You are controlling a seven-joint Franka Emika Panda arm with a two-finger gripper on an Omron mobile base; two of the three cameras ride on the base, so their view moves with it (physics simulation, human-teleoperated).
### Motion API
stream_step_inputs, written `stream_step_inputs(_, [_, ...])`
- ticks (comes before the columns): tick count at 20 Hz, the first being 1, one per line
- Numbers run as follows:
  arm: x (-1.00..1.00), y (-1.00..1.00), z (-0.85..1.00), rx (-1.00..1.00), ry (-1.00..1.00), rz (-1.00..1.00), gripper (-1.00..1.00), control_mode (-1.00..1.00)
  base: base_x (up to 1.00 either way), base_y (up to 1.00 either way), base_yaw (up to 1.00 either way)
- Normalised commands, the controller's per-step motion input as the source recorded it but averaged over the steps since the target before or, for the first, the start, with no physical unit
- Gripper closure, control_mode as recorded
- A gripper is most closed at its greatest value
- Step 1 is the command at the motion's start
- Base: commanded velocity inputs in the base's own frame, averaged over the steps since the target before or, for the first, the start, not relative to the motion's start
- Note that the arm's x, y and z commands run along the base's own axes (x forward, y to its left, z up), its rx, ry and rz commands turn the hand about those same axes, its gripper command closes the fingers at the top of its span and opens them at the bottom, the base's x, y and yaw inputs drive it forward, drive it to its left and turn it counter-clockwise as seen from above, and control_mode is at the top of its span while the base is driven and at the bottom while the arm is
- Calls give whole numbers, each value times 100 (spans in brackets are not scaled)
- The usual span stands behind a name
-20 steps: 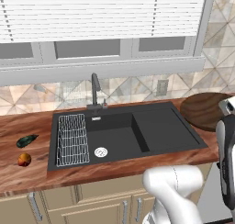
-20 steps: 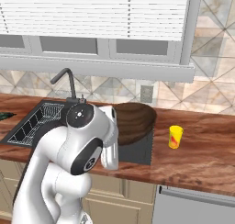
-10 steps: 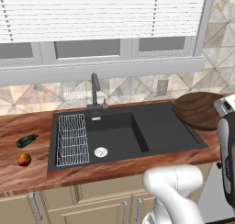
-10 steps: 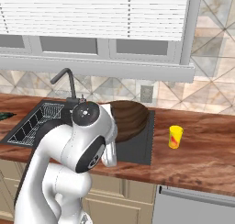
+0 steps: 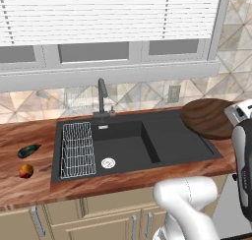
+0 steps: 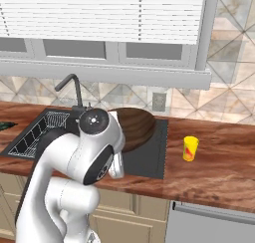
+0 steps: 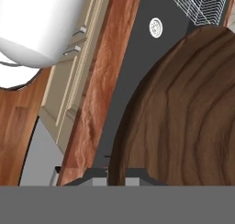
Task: Remove the eggplant and peach from the sink. Then move the bowl and cup from the counter to the sink for washing.
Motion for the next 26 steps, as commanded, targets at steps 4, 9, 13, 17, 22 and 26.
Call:
stream_step_inputs(4, [6,12,0,0,0,0,100,-100,0,0,0])
stream_step_inputs(9, [1,6,0,0,0,2,100,-100,0,0,0])
stream_step_inputs(13, [-2,7,0,1,0,0,100,-100,0,0,0])
stream_step_inputs(17, [-4,17,-2,5,0,1,100,-100,0,0,0])
stream_step_inputs(22, [0,23,-2,7,0,4,100,-100,0,0,0])
stream_step_inputs(26, [0,25,-3,6,0,4,100,-100,0,0,0])
